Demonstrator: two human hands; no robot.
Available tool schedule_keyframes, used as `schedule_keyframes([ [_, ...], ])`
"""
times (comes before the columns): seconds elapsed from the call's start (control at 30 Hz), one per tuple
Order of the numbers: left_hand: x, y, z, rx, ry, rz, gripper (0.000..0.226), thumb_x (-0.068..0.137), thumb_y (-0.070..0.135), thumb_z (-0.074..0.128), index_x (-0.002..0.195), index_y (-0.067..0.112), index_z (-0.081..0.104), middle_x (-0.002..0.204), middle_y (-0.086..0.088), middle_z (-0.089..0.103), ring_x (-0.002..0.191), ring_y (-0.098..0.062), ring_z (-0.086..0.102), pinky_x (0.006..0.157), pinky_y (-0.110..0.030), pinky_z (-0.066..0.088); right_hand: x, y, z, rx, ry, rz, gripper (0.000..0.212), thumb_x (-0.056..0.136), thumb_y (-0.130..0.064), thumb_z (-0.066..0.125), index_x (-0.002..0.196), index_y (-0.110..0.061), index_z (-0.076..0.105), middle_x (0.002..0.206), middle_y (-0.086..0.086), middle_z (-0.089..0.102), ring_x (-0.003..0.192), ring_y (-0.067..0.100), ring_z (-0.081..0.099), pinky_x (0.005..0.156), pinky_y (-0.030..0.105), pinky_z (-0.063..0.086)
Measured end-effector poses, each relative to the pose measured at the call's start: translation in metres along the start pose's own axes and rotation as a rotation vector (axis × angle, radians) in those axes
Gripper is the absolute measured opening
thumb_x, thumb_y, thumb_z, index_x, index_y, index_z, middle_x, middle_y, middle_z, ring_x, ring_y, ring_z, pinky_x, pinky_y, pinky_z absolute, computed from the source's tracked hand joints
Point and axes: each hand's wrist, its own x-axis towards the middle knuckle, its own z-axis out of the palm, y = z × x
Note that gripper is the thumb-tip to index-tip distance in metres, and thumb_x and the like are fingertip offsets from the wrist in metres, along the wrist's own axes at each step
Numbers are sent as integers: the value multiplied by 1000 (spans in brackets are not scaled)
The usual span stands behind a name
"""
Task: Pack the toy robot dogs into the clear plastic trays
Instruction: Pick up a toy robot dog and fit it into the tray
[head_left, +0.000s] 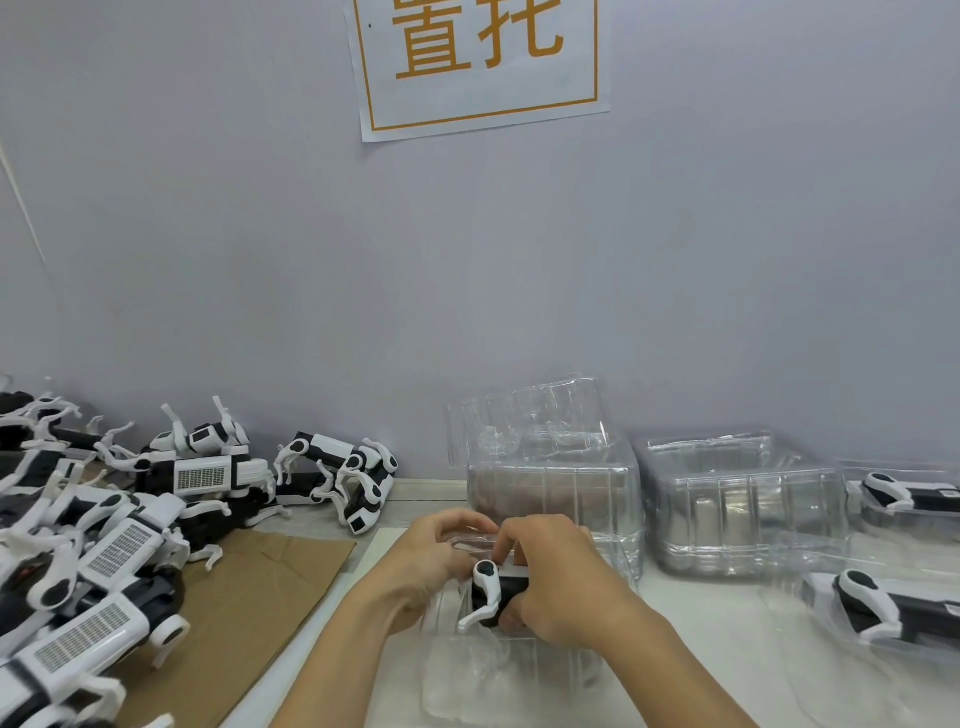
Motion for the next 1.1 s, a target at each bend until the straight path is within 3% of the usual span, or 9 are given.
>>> schedule_keyframes([
  [0.2,0,-10,0,-101,6,30,44,73,-19,56,106,5,72,106,-17,74,97,-27,71,85,-39,56,0,1,-1,-4,4,-8,40,73,-26,83,107,-31,63,101,-11,52,104,19,47,85,28,33],
  [0.3,2,-13,-1,-164,-5,18,46,64,-14,57,101,7,74,104,-18,74,91,-27,72,74,-33,57,-1,3,-3,44,-3,-14,42,78,-26,80,115,-34,63,108,-8,51,111,21,49,86,31,47],
  [0.37,4,-14,-2,-180,-11,13,46,69,-20,54,96,10,76,104,-18,74,90,-27,73,73,-34,57,-1,5,-8,40,-13,-39,43,80,-27,79,119,-35,62,112,-7,54,110,16,52,90,34,52],
  [0.53,5,-13,-2,-182,-31,11,47,59,-11,56,92,15,78,103,-16,75,90,-28,73,71,-32,56,0,5,-26,89,66,-103,33,81,-42,78,112,-32,72,98,-15,65,94,2,58,85,27,54],
  [0.63,4,-13,-1,-152,-31,19,48,57,-8,54,92,15,77,100,-16,75,87,-27,72,69,-31,55,0,-2,-18,128,66,-149,34,80,-43,79,111,-32,73,99,-18,66,93,-1,58,73,13,46],
  [0.7,5,-13,-1,-140,-41,28,46,63,-12,54,93,14,77,97,-16,75,85,-27,72,71,-34,55,0,-6,-7,123,40,-164,32,80,-39,80,110,-32,74,96,-17,63,90,2,60,66,10,42],
  [0.8,5,-14,-2,-136,-51,36,45,70,-17,53,92,14,77,96,-18,74,87,-29,71,78,-39,55,2,-8,0,127,44,-154,28,78,-34,83,105,-31,77,89,-14,62,85,5,60,69,15,47],
  [0.93,3,-12,0,-151,-53,34,43,59,-7,55,87,17,78,90,-15,74,84,-26,70,77,-37,53,3,-10,4,121,64,-124,28,76,-27,85,103,-27,78,80,-11,60,73,4,55,72,24,54],
  [1.1,4,-14,-1,-132,-59,43,41,61,-5,57,90,16,77,93,-15,74,87,-26,70,79,-38,52,2,-12,8,120,87,-78,28,75,-27,85,103,-27,78,88,-7,64,81,10,59,76,29,55],
])
